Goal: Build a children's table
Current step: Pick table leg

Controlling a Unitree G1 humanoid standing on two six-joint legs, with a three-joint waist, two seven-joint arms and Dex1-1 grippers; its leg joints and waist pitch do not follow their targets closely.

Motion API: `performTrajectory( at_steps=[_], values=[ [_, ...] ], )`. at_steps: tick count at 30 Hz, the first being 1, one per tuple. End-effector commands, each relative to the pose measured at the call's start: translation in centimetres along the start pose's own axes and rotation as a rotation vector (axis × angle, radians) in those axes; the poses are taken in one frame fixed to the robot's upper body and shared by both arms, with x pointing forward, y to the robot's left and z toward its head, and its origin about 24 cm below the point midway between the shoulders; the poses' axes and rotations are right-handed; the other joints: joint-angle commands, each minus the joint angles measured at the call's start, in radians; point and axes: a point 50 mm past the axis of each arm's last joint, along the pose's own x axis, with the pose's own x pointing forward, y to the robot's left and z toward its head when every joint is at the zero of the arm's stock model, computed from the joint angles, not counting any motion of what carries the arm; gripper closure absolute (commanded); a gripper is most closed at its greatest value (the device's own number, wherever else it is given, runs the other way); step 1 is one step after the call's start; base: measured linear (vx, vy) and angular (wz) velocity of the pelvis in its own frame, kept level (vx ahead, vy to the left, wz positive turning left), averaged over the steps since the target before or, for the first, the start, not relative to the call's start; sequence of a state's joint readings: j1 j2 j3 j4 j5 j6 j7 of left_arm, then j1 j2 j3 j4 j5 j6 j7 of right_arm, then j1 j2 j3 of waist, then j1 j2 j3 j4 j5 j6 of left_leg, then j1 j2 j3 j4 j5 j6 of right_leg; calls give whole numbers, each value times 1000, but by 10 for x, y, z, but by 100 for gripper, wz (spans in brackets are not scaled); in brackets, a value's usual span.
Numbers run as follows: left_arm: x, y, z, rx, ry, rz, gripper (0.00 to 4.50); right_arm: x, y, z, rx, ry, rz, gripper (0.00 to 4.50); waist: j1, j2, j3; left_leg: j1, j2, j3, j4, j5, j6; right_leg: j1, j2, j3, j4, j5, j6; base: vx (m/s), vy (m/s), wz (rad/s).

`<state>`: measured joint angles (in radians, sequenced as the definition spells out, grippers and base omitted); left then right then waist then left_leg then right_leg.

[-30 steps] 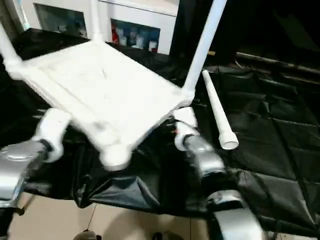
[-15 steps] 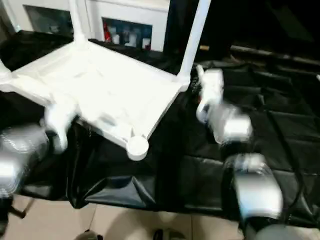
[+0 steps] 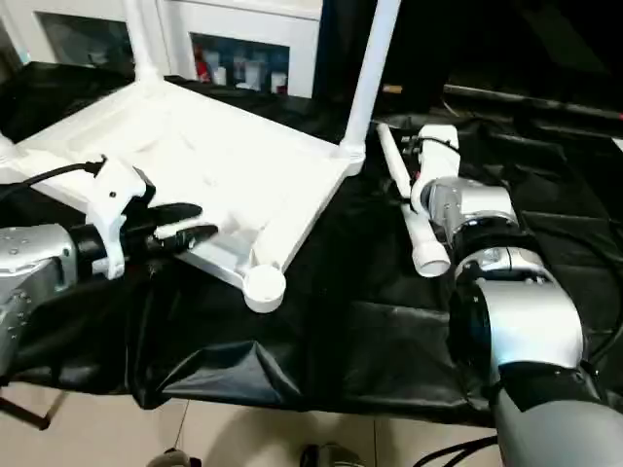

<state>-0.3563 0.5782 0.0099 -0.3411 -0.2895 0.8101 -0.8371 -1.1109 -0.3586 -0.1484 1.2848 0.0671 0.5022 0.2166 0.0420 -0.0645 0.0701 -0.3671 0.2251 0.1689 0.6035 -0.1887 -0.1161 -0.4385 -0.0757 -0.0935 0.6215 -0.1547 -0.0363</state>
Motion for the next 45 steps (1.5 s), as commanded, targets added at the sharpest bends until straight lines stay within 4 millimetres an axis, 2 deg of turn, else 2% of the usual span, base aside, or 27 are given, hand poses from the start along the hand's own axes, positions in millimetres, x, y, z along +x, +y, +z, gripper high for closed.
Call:
performTrajectory(
  at_steps=[1,2,3,4,6,7,10,12,16,17,19,22,23,25,30,31,33,36,42,43,44,45],
  values=[
    [-2,-6,5,11,3,-39,234,-4,-9,4,8,11,-46,3,6,27,-78,1,-6,11,-60,-195,-19,73,-42,45,-54,-185,-201,0,0,0],
    [-3,-7,5,14,6,-40,234,-4,-10,3,14,17,-44,3,9,36,-73,1,-7,10,-60,-205,-23,72,-43,45,-55,-197,-198,0,0,0],
    [-4,-7,5,14,7,-42,234,-4,-11,2,16,23,-45,3,8,32,-73,2,-7,11,-60,-212,-23,71,-42,45,-58,-206,-195,0,0,0],
    [-8,-9,8,18,12,-51,234,-4,-15,1,13,35,-69,3,12,39,-63,1,-9,10,-62,-228,-25,68,-41,45,-60,-226,-189,0,0,0],
    [-10,-9,10,23,15,-58,234,-5,-19,1,9,27,-96,3,16,37,-50,1,-12,11,-62,-258,-22,64,-41,44,-68,-292,-170,0,0,0],
    [-11,-9,11,25,21,-63,234,-6,-21,2,9,22,-105,3,16,34,-50,1,-13,11,-61,-254,-20,65,-41,44,-69,-305,-163,0,0,0],
    [-15,-13,12,24,45,-81,234,-8,-26,4,11,17,-120,3,19,41,-39,-3,-16,11,-61,-240,-13,62,-40,45,-72,-341,-147,0,0,0],
    [-17,-13,12,25,59,-89,234,-9,-30,5,11,21,-129,3,18,40,-31,-3,-16,10,-62,-243,-10,60,-38,43,-74,-358,-141,0,0,0],
    [-18,-13,12,25,73,-91,234,-11,-35,0,18,55,-126,3,16,42,-29,-8,-18,10,-61,-211,0,62,-38,43,-72,-347,-140,0,0,0],
    [-19,-14,12,24,76,-94,234,-11,-36,-4,19,75,-119,3,14,41,-30,-9,-17,10,-61,-194,3,63,-36,44,-69,-320,-147,0,0,0],
    [-19,-16,12,21,79,-104,234,-10,-38,-9,2,103,-115,37,13,42,-29,-10,-16,10,-61,-189,4,63,-36,44,-66,-305,-156,0,0,0],
    [-20,-19,12,17,89,-123,234,-10,-39,-15,-14,138,-102,40,11,44,-29,-9,-15,10,-61,-192,8,64,-38,44,-66,-291,-174,0,0,0],
    [-20,-21,11,18,98,-135,234,-10,-39,-18,-19,156,-96,78,12,42,-29,-10,-16,12,-60,-184,12,65,-38,45,-66,-286,-178,0,0,0],
    [-20,-22,11,18,100,-138,234,-10,-39,-20,-19,166,-91,83,11,42,-30,-9,-14,12,-60,-178,14,65,-38,45,-64,-278,-180,0,0,0],
    [-21,-23,11,19,112,-142,234,-9,-41,-30,-43,218,-64,128,13,44,-31,-9,-13,13,-60,-158,17,67,-38,46,-61,-248,-193,0,0,0],
    [-22,-23,11,20,115,-144,234,-9,-41,-32,-45,225,-60,128,13,34,-34,-9,-12,14,-59,-153,20,69,-38,46,-61,-247,-194,0,0,0],
    [-22,-23,11,21,118,-149,234,-9,-40,-33,-35,237,-51,158,15,36,-35,-8,-11,13,-59,-157,15,69,-41,46,-61,-267,-191,0,0,0],
    [-22,-23,11,25,123,-153,234,-9,-41,-36,-12,244,-51,171,16,36,-33,-7,-11,14,-60,-166,11,67,-42,47,-63,-286,-183,0,0,0],
    [-19,-19,14,48,117,-156,234,-10,-44,-40,26,252,-44,233,20,32,-47,-5,-11,14,-56,-146,6,71,-42,47,-59,-271,-180,0,0,0],
    [-17,-18,15,59,109,-151,234,-10,-46,-40,44,243,-47,233,21,32,-46,-6,-11,14,-57,-144,6,71,-42,47,-59,-269,-179,0,0,0],
    [-14,-15,17,77,92,-139,234,-10,-47,-39,78,222,-53,247,23,28,-53,-6,-10,14,-56,-133,3,74,-43,47,-55,-254,-178,0,0,0],
    [-13,-15,19,79,75,-140,217,-10,-48,-38,101,203,-56,249,22,28,-52,-7,-11,14,-56,-133,2,74,-43,47,-56,-254,-176,0,0,0]
  ],
)
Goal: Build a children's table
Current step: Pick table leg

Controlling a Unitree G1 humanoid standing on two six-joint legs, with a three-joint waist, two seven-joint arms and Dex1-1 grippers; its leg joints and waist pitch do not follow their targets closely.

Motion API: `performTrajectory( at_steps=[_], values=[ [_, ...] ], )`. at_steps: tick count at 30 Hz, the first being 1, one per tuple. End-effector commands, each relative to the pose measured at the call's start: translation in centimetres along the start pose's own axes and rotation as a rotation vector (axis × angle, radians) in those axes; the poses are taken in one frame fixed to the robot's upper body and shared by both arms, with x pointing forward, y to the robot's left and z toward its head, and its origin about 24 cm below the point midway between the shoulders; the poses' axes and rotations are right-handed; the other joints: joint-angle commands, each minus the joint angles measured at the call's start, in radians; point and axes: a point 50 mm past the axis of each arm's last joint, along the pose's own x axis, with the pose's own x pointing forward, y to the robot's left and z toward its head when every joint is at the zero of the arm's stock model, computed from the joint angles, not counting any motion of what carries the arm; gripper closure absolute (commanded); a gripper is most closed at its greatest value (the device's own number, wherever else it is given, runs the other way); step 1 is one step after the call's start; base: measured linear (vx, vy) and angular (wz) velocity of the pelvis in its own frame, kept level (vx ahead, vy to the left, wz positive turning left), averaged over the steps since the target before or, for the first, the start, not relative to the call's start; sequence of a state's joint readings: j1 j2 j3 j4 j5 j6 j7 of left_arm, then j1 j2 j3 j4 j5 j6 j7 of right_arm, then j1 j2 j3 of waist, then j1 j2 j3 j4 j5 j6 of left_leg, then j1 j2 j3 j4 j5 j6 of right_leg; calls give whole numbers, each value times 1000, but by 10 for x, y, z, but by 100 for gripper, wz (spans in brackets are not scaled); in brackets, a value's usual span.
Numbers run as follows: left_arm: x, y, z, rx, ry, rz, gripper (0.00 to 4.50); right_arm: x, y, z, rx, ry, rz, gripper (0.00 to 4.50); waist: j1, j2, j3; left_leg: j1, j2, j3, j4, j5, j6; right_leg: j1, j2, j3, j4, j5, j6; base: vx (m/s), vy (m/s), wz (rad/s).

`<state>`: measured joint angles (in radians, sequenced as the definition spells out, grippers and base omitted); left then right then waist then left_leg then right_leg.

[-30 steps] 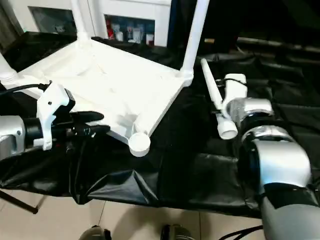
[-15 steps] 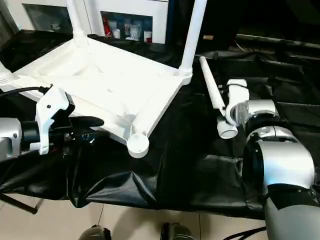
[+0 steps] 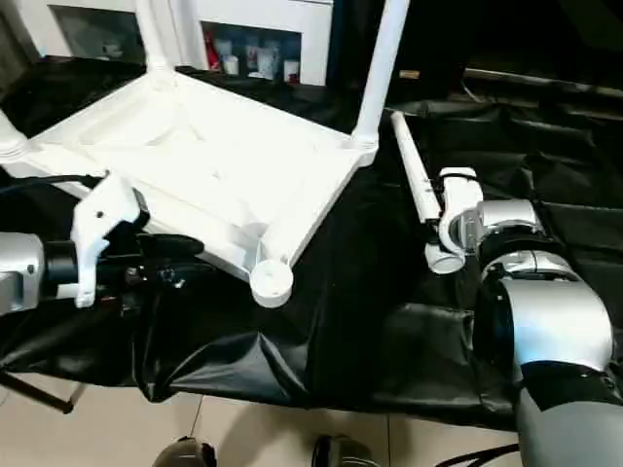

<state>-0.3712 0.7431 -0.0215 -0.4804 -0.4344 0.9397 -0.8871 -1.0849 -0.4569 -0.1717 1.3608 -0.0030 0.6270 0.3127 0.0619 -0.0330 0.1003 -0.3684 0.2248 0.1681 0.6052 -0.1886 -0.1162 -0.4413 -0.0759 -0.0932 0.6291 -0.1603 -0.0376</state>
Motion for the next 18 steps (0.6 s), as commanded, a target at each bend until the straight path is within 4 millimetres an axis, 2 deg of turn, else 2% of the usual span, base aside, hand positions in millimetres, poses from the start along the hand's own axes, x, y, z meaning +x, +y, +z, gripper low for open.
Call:
performTrajectory(
  at_steps=[1,2,3,4,5,8,9,10,11,12,15,16,17,18],
  values=[
    [5,2,5,27,-25,-2,207,0,-8,-5,70,-14,-15,250,4,-6,-89,-4,-11,15,-56,-130,0,79,-44,46,-63,-247,-174,0,0,0],
    [8,3,7,22,-56,-15,200,0,-9,-1,104,-56,-11,252,6,-6,-93,-4,-11,16,-54,-121,-3,79,-44,46,-61,-234,-175,0,0,0],
    [10,3,8,13,-72,-29,196,0,-9,1,120,-77,-5,253,7,-1,-98,-5,-10,16,-52,-116,-7,81,-46,47,-56,-217,-181,0,0,0],
    [10,3,8,13,-72,-29,187,0,-9,1,120,-77,-5,254,6,-3,-98,-7,-11,16,-52,-114,-8,82,-45,47,-56,-211,-183,0,0,0],
    [17,1,10,12,-92,-68,173,0,-7,2,139,-105,14,254,7,6,-99,-7,-12,16,-49,-115,-8,81,-45,47,-54,-199,-190,0,0,0],
    [30,6,14,34,-136,-40,155,1,-5,6,182,-165,35,254,7,3,-101,-8,-13,17,-48,-122,-1,83,-44,46,-56,-194,-193,0,0,0],
    [33,8,15,35,-163,-26,146,0,-5,8,191,-188,39,254,7,6,-101,-8,-12,17,-47,-130,-2,83,-45,46,-58,-200,-192,0,0,0],
    [44,12,22,28,-256,26,136,-2,-4,16,234,-273,72,255,7,14,-102,-8,-14,17,-45,-133,0,84,-44,46,-59,-201,-192,0,0,0],
    [50,15,27,20,-310,56,127,-3,-4,21,263,-325,92,255,6,5,-104,-10,-16,20,-43,-135,9,86,-43,46,-66,-202,-184,0,0,0],
    [55,18,31,25,-362,100,123,-5,-3,25,295,-370,115,255,9,9,-106,-9,-15,18,-43,-131,9,87,-44,45,-62,-199,-187,0,0,0],
    [69,24,37,-26,-428,169,103,-10,0,36,351,-519,226,255,7,6,-110,-15,-15,19,-41,-123,35,91,-41,43,-64,-188,-181,0,0,0],
    [75,25,40,-23,-437,190,103,-12,0,37,374,-562,264,255,10,6,-109,-12,-15,19,-39,-122,40,88,-41,43,-66,-184,-178,0,0,0],
    [85,25,43,-19,-436,198,83,-13,0,36,429,-621,327,255,13,9,-113,-12,-16,17,-39,-97,64,92,-40,43,-63,-161,-177,0,0,0],
    [87,26,44,-20,-434,198,83,-13,1,35,440,-633,340,255,13,6,-115,-14,-15,16,-39,-87,69,93,-41,42,-61,-152,-179,0,0,0]
  ],
)
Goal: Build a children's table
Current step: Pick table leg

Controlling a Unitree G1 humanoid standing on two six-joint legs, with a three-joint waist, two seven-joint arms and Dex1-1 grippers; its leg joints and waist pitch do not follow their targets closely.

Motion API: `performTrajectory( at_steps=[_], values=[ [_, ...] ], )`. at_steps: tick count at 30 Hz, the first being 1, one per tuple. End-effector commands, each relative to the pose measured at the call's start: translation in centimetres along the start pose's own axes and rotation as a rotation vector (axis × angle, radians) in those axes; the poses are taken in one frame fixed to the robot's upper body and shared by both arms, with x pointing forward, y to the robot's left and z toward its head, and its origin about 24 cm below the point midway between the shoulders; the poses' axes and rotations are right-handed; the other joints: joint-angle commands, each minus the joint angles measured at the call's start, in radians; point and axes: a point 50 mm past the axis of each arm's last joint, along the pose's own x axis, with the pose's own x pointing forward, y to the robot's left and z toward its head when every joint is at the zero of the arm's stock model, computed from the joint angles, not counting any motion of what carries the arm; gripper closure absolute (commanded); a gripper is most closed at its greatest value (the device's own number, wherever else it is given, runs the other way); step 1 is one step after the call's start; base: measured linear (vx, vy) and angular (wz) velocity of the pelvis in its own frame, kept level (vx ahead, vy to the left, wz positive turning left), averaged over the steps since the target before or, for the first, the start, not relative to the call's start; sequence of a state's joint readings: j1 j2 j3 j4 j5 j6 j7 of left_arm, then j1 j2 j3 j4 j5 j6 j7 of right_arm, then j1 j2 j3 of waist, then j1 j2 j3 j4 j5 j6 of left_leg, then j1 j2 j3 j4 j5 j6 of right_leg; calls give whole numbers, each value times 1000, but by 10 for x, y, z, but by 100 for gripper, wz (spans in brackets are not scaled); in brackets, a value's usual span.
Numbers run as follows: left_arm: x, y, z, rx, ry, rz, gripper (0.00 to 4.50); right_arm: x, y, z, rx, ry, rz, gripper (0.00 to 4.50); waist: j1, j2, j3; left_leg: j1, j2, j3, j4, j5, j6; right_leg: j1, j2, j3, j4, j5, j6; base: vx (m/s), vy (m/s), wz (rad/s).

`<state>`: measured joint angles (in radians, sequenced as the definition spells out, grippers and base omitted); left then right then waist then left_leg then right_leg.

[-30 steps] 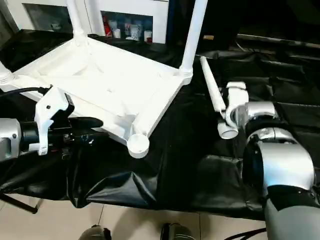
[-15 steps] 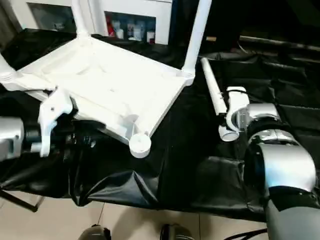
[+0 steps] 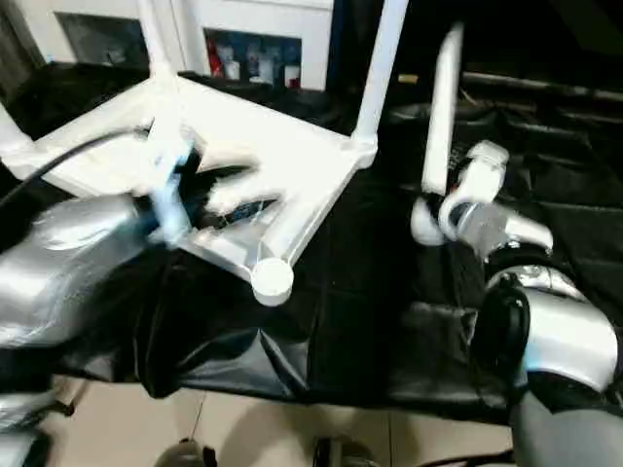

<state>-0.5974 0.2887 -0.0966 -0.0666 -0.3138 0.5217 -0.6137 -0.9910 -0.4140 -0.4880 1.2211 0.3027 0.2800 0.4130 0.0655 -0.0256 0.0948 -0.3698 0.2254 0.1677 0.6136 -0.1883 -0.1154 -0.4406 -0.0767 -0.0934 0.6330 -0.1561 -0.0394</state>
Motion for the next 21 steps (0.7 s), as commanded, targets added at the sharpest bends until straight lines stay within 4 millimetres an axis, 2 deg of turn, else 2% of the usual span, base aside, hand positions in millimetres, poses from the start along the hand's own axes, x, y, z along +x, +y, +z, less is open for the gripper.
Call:
performTrajectory(
  at_steps=[1,3,4,5,6,7,8,9,10,11,12,13,14,15,16,17,20,21],
  values=[
    [8,1,-3,8,20,30,80,-3,1,5,66,-104,82,255,9,-1,-111,-13,-16,15,-48,-78,73,94,-40,41,-62,-148,-183,0,0,0],
    [17,3,-6,-36,21,58,65,-7,4,3,90,-175,173,255,12,0,-114,-10,-14,15,-46,-63,87,93,-42,41,-59,-119,-205,0,0,0],
    [22,3,-9,-79,44,57,52,-11,7,1,126,-209,236,255,10,-2,-111,-11,-17,18,-48,-64,97,94,-38,42,-66,-114,-205,0,0,0],
    [25,2,-11,-112,59,45,36,-14,9,0,148,-230,276,255,15,-2,-112,-4,-16,18,-48,-67,110,93,-37,44,-65,-100,-202,0,0,0],
    [28,1,-12,-142,71,33,33,-17,11,-2,170,-250,316,255,17,-4,-116,-7,-12,13,-50,-41,115,96,-40,42,-58,-79,-217,0,0,0],
    [32,0,-12,-164,70,22,33,-23,16,-3,192,-269,387,255,21,0,-113,-2,-15,17,-50,-48,120,92,-38,43,-66,-88,-218,0,0,0],
    [35,-1,-11,-194,67,6,28,-29,22,-4,206,-284,454,255,22,-4,-114,-5,-12,14,-51,-53,121,95,-40,42,-63,-94,-225,0,0,0],
    [35,-1,-11,-194,67,6,18,-29,22,-4,206,-284,454,255,29,-1,-112,-1,-12,16,-52,-65,120,92,-41,42,-71,-117,-217,0,0,0],
    [43,-3,-4,-276,39,-25,18,-43,36,-9,213,-267,627,255,27,-8,-111,-1,-12,16,-52,-70,117,93,-40,42,-70,-131,-212,0,0,0],
    [47,-5,0,-332,28,-44,2,-49,41,-14,193,-239,693,256,38,-5,-109,2,-14,17,-52,-75,118,94,-40,43,-75,-148,-198,0,0,0],
    [49,-6,3,-364,22,-56,0,-53,44,-17,179,-220,728,256,39,-10,-108,-1,-12,16,-54,-78,112,95,-42,41,-77,-178,-189,0,0,0],
    [49,-6,3,-364,22,-56,0,-53,44,-17,179,-220,728,256,43,-8,-109,1,-12,16,-54,-78,107,93,-43,41,-78,-192,-183,0,0,0],
    [53,-7,7,-404,-1,-71,0,-58,46,-21,141,-198,756,256,38,-29,-106,-6,-12,16,-56,-90,96,95,-44,37,-85,-247,-163,0,0,0],
    [56,-8,11,-442,-16,-80,0,-65,47,-24,138,-184,788,256,46,-26,-102,2,-16,21,-55,-101,85,88,-45,38,-97,-312,-133,0,0,0],
    [61,-9,16,-486,-34,-87,0,-76,50,-26,143,-172,842,256,51,-22,-102,5,-15,22,-54,-103,83,86,-46,41,-96,-321,-126,0,0,0],
    [63,-9,17,-495,-34,-89,0,-82,51,-26,148,-171,860,256,61,-23,-102,2,-14,17,-56,-93,88,87,-44,39,-97,-323,-106,0,0,0],
    [65,-11,16,-514,-30,-100,0,-88,55,-29,144,-155,880,256,64,-24,-106,-1,-13,14,-59,-89,78,86,-47,35,-100,-352,-79,0,0,0],
    [68,-13,18,-539,-37,-117,0,-93,59,-35,125,-117,900,256,62,-24,-105,-6,-15,15,-58,-82,75,88,-46,35,-103,-352,-72,0,0,0]
  ],
)
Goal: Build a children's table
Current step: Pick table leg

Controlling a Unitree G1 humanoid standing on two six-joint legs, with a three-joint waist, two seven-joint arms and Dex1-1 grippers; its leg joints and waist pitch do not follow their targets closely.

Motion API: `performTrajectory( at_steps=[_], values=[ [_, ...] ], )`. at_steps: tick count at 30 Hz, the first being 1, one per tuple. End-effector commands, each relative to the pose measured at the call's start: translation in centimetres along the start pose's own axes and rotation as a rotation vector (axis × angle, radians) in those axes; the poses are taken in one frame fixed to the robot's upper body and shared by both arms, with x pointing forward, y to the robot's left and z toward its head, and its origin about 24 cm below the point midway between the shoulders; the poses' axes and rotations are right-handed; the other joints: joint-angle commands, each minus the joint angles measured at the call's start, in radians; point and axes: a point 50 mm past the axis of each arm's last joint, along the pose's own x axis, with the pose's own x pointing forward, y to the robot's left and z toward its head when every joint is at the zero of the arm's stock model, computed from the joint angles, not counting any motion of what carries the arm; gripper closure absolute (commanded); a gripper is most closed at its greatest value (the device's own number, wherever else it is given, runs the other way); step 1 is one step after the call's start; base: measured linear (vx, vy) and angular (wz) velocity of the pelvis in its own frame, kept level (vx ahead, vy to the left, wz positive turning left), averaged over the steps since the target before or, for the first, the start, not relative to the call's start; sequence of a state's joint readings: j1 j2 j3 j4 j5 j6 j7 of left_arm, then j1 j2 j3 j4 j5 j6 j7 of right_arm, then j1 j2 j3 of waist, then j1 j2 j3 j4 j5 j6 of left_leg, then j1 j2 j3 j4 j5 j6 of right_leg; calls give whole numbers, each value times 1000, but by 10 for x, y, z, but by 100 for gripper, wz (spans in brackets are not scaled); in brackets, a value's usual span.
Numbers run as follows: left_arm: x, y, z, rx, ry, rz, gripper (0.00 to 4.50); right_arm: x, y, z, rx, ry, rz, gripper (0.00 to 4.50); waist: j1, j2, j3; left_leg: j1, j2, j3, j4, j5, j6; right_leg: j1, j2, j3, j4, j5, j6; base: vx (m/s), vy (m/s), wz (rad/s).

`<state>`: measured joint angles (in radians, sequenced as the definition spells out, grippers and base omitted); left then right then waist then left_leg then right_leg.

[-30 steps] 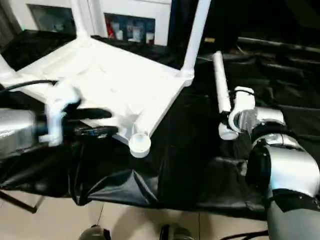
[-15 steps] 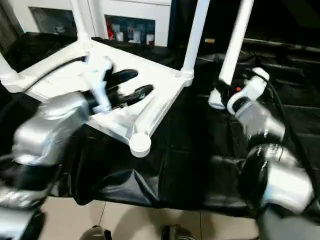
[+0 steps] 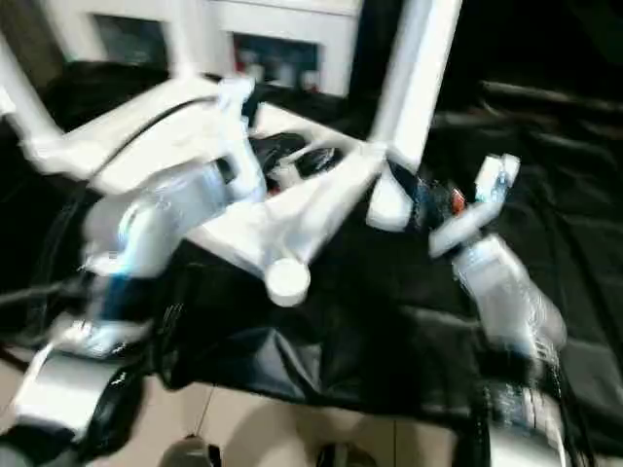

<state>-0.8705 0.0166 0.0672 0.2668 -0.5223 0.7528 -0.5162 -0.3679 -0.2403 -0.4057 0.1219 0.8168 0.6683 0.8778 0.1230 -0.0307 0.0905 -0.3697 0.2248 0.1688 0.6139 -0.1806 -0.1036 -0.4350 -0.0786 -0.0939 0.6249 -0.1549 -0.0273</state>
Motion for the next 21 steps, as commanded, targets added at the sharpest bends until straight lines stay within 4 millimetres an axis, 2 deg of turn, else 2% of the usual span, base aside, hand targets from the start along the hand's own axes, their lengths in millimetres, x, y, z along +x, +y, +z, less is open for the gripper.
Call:
performTrajectory(
  at_steps=[1,2,7,8,10,13,14,15,16,17,18,19,21],
  values=[
    [4,-3,0,-34,9,-17,0,5,12,1,-20,26,56,256,9,-18,-101,-2,-12,12,-59,-91,60,80,-45,35,-94,-352,-83,0,0,0],
    [5,-7,0,-65,4,-45,0,6,16,-7,-32,76,59,256,6,-16,-102,-8,-13,11,-59,-90,56,83,-46,34,-95,-354,-79,0,0,0],
    [6,-15,3,-137,-24,-102,0,14,13,-28,-134,209,-23,256,2,-16,-100,-9,-14,11,-60,-102,39,78,-48,33,-100,-378,-81,0,0,0],
    [6,-15,3,-137,-24,-102,0,14,13,-28,-134,209,-23,256,3,-15,-100,-5,-13,11,-59,-110,36,76,-48,33,-103,-388,-76,0,0,0],
    [6,-15,3,-137,-24,-102,0,14,13,-28,-134,209,-23,256,5,-16,-103,-4,-12,11,-59,-106,46,77,-47,35,-99,-364,-76,0,0,0],
    [6,-15,3,-137,-24,-102,0,14,13,-28,-134,209,-23,256,5,-13,-105,-6,-9,9,-61,-91,52,80,-46,35,-93,-309,-93,0,0,0],
    [6,-16,2,-141,-16,-103,18,18,16,-33,-157,238,-13,256,5,-18,-106,-6,-8,9,-61,-86,55,80,-47,35,-91,-283,-103,0,0,0],
    [3,-13,-1,-158,-25,-58,28,28,12,-45,-258,315,-78,257,6,-17,-106,-8,-6,7,-61,-75,49,80,-49,36,-84,-257,-114,0,0,0],
    [-2,-8,-3,-186,-41,13,35,38,6,-58,-404,395,-184,257,-4,-20,-101,-18,-8,5,-63,-69,28,83,-49,34,-82,-256,-111,0,0,0],
    [-3,-6,-4,-191,-47,38,39,41,6,-61,-449,407,-200,257,-5,-16,-104,-15,-7,5,-62,-69,17,84,-52,34,-82,-263,-109,0,0,0],
    [-4,-6,-4,-191,-47,46,49,42,7,-61,-453,404,-198,257,-9,-18,-105,-13,-9,7,-62,-74,14,81,-52,36,-85,-270,-107,0,0,0],
    [-6,-3,-7,-195,-42,73,62,46,12,-63,-464,388,-187,257,-10,-17,-104,-6,-12,12,-61,-93,21,78,-51,37,-93,-295,-104,0,0,0],
    [-7,-1,-12,-202,-31,94,73,50,18,-64,-460,369,-170,257,-7,-18,-103,-6,-9,10,-64,-106,38,77,-47,38,-91,-296,-94,0,0,0]
  ],
)
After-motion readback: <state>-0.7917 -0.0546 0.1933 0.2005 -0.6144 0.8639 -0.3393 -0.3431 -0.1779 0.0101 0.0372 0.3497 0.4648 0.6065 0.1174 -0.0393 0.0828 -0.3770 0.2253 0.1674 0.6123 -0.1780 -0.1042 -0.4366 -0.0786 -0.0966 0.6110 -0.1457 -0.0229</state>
